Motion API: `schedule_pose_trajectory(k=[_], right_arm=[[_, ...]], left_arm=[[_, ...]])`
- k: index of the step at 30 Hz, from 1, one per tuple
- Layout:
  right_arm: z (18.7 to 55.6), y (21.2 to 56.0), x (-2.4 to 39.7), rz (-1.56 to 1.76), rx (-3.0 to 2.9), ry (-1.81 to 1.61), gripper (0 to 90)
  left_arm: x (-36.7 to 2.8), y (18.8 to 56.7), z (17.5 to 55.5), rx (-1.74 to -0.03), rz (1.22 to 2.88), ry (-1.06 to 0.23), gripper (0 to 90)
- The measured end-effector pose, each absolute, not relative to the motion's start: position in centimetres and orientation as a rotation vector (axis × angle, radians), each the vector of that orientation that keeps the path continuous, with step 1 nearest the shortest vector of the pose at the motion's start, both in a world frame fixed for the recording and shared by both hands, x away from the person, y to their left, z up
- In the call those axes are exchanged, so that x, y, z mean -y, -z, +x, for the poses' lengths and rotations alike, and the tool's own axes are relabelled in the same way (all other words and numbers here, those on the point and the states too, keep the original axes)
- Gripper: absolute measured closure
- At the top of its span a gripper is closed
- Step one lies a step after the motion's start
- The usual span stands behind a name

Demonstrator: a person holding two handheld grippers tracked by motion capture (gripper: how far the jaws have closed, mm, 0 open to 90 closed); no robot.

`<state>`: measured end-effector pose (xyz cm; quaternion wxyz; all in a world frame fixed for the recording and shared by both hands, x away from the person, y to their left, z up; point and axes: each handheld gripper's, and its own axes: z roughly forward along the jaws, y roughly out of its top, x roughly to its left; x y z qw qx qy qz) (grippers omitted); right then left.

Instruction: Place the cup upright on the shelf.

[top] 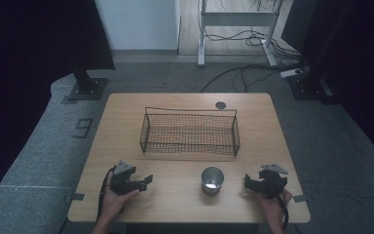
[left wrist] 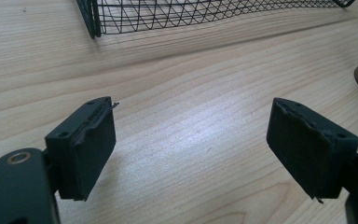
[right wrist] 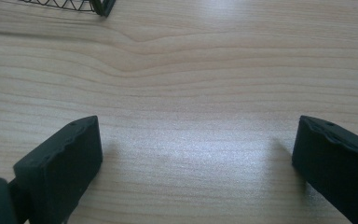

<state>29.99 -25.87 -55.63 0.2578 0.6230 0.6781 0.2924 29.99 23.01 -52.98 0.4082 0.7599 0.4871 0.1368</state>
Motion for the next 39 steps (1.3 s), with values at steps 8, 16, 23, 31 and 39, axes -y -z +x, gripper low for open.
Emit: schedule_pose_trajectory(k=[8, 16, 23, 31, 39], right_arm=[[30.0, 55.6, 25.9, 1.691, -1.842, -0.791, 0.6], [30.0, 55.6, 25.8, 1.689, -1.843, -0.788, 0.2], [29.9, 55.7, 25.8, 1.687, -1.845, -0.791, 0.3], [29.7, 55.6, 26.0, 1.678, -1.855, -0.796, 1.1], [29.6, 55.6, 26.1, 1.68, -1.848, -0.796, 1.4]], left_arm=[[-22.8, 52.9, 29.8, -1.218, 1.916, -0.34, 16.1], [-22.7, 52.5, 29.6, -1.183, 1.908, -0.354, 15.7], [-23.1, 52.4, 29.8, -1.233, 1.881, -0.338, 15.7], [-20.9, 50.5, 29.4, -1.18, 1.886, -0.302, 15.3], [-19.9, 49.0, 29.0, -1.096, 1.876, -0.297, 15.2]])
